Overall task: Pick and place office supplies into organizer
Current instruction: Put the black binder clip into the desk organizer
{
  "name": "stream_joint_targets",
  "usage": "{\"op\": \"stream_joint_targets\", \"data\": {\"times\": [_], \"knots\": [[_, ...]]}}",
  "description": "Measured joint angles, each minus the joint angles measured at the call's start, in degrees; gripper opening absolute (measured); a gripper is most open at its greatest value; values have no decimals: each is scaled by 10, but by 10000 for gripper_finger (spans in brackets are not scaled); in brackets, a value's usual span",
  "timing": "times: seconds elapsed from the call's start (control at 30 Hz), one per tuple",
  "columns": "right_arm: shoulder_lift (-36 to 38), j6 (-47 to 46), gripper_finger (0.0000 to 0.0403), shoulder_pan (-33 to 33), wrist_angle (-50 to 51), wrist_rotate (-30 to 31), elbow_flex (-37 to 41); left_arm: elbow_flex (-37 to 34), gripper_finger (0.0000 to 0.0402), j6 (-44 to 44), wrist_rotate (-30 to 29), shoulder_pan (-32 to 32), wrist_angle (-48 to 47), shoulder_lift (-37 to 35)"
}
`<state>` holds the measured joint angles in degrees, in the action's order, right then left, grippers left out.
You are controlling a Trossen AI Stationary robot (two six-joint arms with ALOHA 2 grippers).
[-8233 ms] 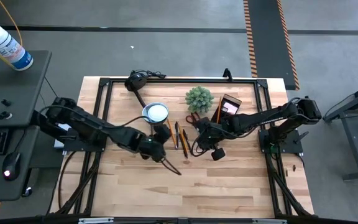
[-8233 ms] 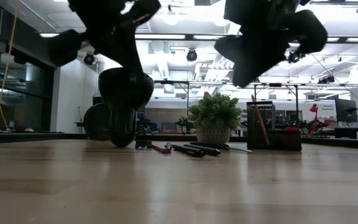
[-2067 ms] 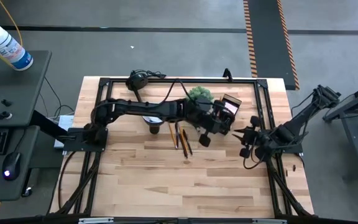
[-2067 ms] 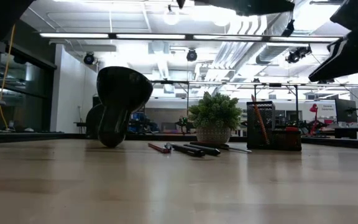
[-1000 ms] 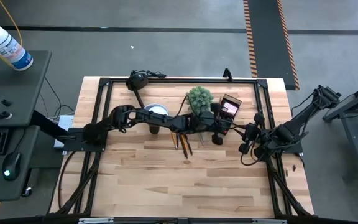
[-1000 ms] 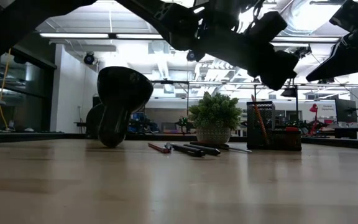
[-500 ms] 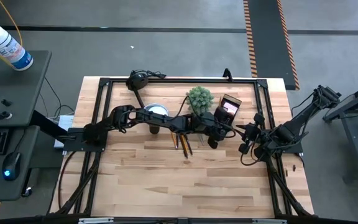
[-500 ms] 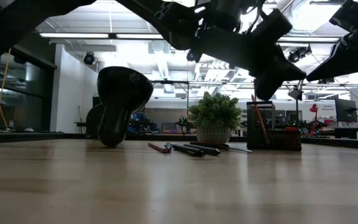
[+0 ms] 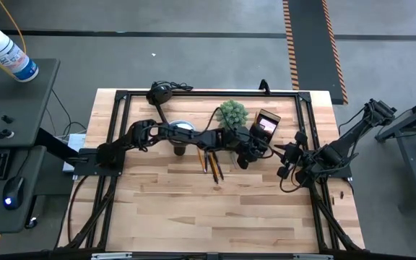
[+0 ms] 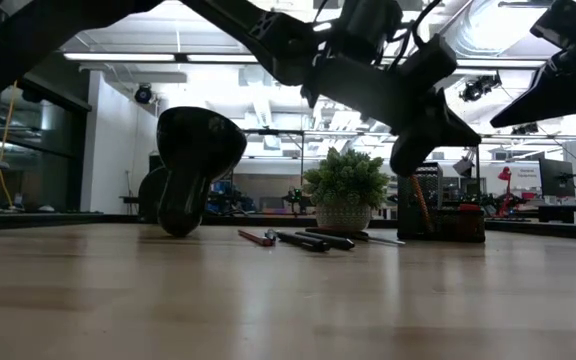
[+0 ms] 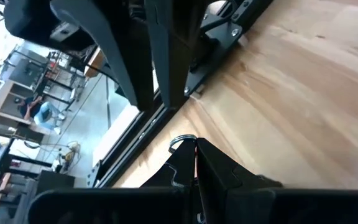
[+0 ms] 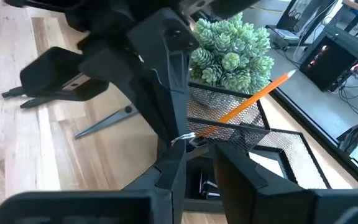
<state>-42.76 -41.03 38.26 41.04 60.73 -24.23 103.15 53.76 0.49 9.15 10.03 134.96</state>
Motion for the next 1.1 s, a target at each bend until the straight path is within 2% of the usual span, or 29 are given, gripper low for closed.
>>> {"op": "stream_joint_targets", "data": {"times": [0.37, 1.1], "knots": [[0, -38, 74, 0, 1, -36, 0, 0, 0, 36, 14, -1, -7, 0], [0, -35, 74, 0, 2, -32, 0, 0, 0, 64, 14, -1, -17, 0]]}}
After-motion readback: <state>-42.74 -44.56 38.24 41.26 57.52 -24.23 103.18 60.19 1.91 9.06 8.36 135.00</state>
